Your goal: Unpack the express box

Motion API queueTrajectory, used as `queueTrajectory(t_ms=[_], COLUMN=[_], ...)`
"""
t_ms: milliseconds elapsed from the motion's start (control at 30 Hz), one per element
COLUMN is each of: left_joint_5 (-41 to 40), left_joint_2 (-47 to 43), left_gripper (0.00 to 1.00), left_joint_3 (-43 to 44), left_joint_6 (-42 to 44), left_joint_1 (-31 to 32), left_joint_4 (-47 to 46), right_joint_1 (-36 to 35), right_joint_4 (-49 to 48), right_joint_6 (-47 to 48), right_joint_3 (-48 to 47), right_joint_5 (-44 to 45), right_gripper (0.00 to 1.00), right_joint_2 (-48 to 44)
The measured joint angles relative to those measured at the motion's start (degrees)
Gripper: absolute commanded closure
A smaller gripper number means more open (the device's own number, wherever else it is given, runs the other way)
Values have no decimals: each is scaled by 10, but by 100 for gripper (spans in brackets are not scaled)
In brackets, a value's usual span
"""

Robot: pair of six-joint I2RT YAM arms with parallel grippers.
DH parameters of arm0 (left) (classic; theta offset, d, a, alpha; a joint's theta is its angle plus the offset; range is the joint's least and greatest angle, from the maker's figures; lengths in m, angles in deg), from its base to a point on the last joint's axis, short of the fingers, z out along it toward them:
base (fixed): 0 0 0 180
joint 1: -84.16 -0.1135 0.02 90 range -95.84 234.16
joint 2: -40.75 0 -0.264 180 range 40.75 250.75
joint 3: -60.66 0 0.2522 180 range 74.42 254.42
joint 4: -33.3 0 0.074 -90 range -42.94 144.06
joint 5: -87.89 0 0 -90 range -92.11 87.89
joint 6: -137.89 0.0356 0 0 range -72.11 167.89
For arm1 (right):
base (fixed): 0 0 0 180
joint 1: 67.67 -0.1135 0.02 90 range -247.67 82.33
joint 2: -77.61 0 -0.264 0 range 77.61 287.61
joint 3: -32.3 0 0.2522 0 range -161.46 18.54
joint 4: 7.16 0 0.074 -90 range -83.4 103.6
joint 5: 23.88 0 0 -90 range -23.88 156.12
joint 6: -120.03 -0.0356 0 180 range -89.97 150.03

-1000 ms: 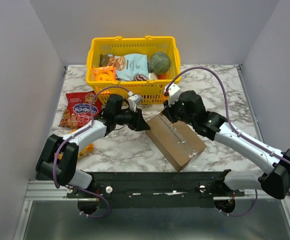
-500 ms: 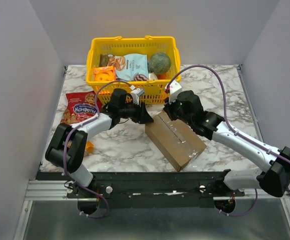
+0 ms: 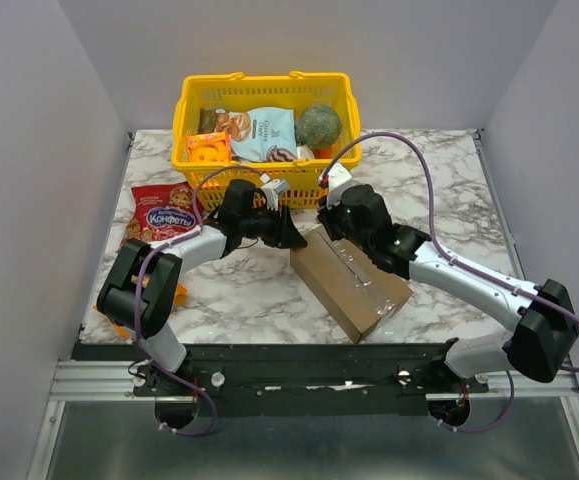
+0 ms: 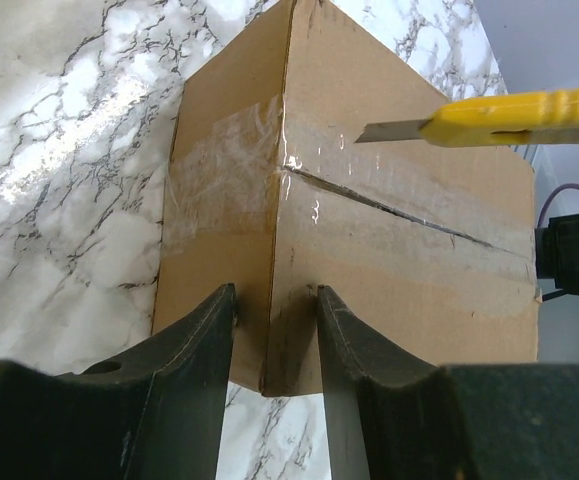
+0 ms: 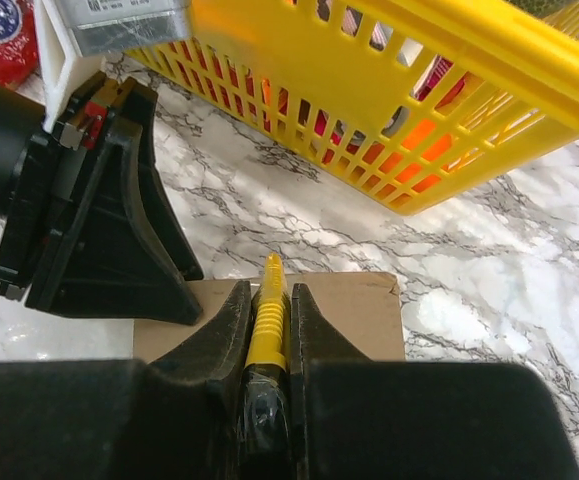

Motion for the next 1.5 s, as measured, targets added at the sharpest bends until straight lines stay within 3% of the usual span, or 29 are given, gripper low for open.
queueTrajectory(t_ms=[1500], left_joint_5=[2], left_joint_2=[14], left_gripper=[56], left_joint_3=[7], left_joint_6=[-8], left_joint_1=[-2], left_joint_4=[-8], right_joint_1=[-9], right_joint_4=[-16], right_joint_6=[-7], right_joint_3=[29], right_joint_5=[20], right_gripper=[100], right_joint_2=[22])
